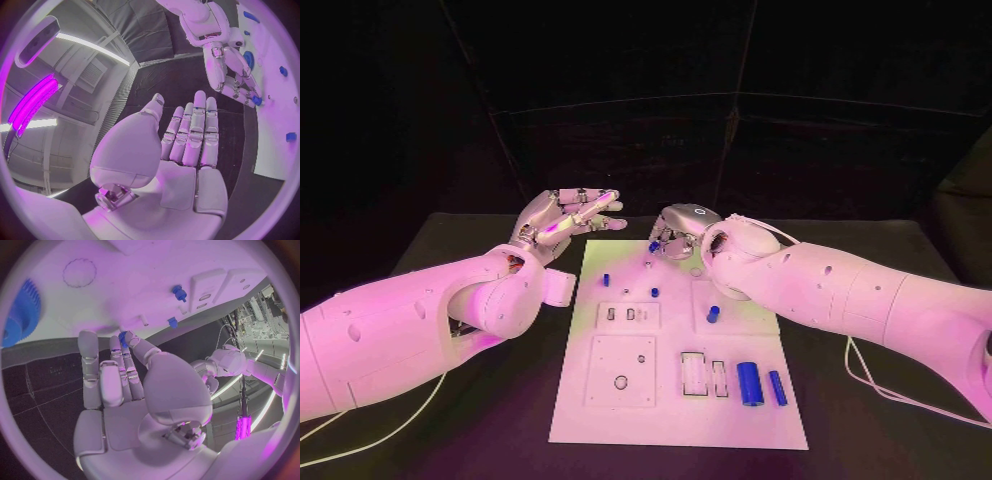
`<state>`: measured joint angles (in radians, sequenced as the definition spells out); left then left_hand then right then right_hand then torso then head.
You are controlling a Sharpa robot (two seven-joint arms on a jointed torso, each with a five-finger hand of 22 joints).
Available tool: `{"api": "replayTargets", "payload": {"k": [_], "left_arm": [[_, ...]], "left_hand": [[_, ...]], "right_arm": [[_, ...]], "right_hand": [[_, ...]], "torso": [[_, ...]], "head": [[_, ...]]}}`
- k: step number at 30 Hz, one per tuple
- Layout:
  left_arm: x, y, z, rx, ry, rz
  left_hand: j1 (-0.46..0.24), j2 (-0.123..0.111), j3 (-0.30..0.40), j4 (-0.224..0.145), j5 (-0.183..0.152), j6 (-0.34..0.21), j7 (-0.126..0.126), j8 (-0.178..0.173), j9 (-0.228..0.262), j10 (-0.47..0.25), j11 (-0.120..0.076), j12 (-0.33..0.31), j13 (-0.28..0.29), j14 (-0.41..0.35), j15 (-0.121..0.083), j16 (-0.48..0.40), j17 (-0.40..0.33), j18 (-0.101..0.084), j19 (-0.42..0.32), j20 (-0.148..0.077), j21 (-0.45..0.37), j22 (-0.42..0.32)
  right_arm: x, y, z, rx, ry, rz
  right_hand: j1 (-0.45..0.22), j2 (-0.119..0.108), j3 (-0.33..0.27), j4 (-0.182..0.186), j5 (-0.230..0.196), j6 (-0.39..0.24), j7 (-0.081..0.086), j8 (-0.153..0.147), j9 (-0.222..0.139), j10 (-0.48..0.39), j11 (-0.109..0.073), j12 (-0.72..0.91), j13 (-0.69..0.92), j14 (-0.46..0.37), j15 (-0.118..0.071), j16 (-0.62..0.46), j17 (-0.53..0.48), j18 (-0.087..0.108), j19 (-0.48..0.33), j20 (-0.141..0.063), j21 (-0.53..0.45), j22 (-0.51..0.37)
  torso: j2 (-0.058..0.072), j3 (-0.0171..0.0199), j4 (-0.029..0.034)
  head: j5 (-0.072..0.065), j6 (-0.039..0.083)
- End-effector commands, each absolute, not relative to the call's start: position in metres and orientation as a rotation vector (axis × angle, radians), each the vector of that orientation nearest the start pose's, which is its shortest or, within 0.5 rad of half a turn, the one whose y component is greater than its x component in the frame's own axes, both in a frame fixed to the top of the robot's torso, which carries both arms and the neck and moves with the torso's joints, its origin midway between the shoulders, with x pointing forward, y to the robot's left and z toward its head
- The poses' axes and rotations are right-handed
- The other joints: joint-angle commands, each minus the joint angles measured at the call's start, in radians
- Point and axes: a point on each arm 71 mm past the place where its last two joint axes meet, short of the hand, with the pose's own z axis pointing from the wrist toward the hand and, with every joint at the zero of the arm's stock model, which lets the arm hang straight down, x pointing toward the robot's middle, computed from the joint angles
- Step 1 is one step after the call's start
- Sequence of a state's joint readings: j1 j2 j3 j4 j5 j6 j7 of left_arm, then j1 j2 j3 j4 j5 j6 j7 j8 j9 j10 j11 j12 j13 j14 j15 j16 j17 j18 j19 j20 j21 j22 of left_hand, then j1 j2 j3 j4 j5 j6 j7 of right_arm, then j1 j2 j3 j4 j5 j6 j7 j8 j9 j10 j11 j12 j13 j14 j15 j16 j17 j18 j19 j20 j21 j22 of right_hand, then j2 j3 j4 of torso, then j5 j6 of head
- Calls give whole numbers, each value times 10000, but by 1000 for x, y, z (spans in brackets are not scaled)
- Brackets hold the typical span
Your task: Assemble the parts on the task board
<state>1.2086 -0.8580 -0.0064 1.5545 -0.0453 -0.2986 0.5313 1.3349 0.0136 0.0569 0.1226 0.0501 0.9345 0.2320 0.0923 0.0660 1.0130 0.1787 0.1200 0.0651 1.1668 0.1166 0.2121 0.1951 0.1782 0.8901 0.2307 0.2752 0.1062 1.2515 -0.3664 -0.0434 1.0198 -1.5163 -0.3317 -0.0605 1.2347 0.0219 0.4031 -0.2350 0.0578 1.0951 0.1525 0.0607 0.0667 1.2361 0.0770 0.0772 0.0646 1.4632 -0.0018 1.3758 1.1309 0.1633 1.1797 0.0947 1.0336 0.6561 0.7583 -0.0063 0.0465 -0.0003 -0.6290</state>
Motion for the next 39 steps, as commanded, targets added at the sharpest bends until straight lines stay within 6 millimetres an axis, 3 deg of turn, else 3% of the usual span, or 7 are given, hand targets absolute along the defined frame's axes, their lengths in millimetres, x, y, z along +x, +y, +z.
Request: {"api": "replayTargets", "payload": {"k": [1, 14, 23, 28, 31, 35, 39], "left_arm": [[488, 206, -147, -9518, 12711, -16782], [489, 207, -147, -9537, 12741, -16756], [489, 209, -147, -9558, 12750, -16708], [489, 212, -147, -9577, 12734, -16645], [489, 213, -147, -9575, 12734, -16648], [489, 214, -147, -9579, 12737, -16639], [490, 214, -148, -9585, 12760, -16650]], "left_hand": [[-27, 62, -3, -65, 27, -1, 55, -50, -8, -62, -15, -44, -14, -27, 12, -66, 9, 55, 47, 21, -28, -9], [-26, 62, -6, -72, 27, -2, 57, -55, -7, -65, -13, -52, -13, -30, 14, -76, 12, 55, 44, 23, -32, -14], [-24, 64, -6, -75, 28, -4, 58, -58, -7, -68, -11, -55, -13, -31, 16, -80, 13, 55, 43, 24, -34, -16], [-20, 70, -3, -81, 29, -6, 58, -63, -7, -72, -10, -61, -13, -34, 18, -88, 15, 56, 42, 26, -37, -19], [-6, 82, 5, -95, 30, -2, 50, -66, -5, -66, -13, -65, -10, -36, 18, -99, 20, 57, 40, 28, -42, -24], [15, 96, 16, -115, 30, 4, 38, -70, -3, -55, -20, -67, -7, -43, 17, -115, 24, 58, 43, 30, -45, -30], [32, 104, 24, -133, 29, 8, 31, -74, -1, -50, -23, -72, -6, -52, 17, -132, 27, 61, 51, 30, -45, -33]], "right_arm": [[565, -87, -178, -2546, 15670, 6015], [567, -88, -178, -2534, 15681, 5893], [559, -100, -173, -2417, 15308, 6097], [552, -128, -162, -1728, 15352, 6160], [549, -151, -157, -803, 15826, 5981], [544, -178, -155, 138, 16455, 5559], [541, -198, -157, 610, 16993, 5118]], "right_hand": [[-68, -69, 39, 77, 1, -52, 41, 35, -1, -127, 51, -88, -16, 373, -17, 57, -11, 16, 14, 25, 67, -3], [-260, -887, -232, 372, 2, -1435, 387, -12, -44, -1829, 479, -125, -23, 220, 339, -116, -534, 90, -382, 346, -163, -453], [-117, -890, -581, 589, 253, -1431, 361, 77, 16, -1679, 429, 221, 35, 247, 315, -17, -417, 98, -337, 359, -81, -395], [-90, -870, -662, 734, 414, -1283, 281, 92, 25, -976, 282, 659, 120, 312, 213, 139, -148, 80, -240, 289, 55, -245], [-129, -886, -758, 880, 391, -930, 39, 239, 77, 538, -89, 1514, 499, 442, -42, 433, 478, 31, -16, 115, 327, 141], [-220, -1246, -1137, 1077, 431, -944, -189, 176, 33, 1540, -362, 2420, 1198, 536, -310, 704, 1042, -63, 259, -180, 619, 545], [-200, -1505, -2101, 1771, 890, -1238, -265, 182, 32, 1635, -410, 6150, 5056, 611, -386, 961, 1584, -199, 555, -255, 938, 1037]], "torso": [[5, -1, -5], [8, -7, -13], [4, 0, -28], [-21, 6, -143], [-32, 27, -211], [-44, 58, -297], [-42, 66, -307]], "head": [[8, -5], [24, 3], [28, 31], [71, 90], [78, 111], [47, 116], [-38, 116]]}}
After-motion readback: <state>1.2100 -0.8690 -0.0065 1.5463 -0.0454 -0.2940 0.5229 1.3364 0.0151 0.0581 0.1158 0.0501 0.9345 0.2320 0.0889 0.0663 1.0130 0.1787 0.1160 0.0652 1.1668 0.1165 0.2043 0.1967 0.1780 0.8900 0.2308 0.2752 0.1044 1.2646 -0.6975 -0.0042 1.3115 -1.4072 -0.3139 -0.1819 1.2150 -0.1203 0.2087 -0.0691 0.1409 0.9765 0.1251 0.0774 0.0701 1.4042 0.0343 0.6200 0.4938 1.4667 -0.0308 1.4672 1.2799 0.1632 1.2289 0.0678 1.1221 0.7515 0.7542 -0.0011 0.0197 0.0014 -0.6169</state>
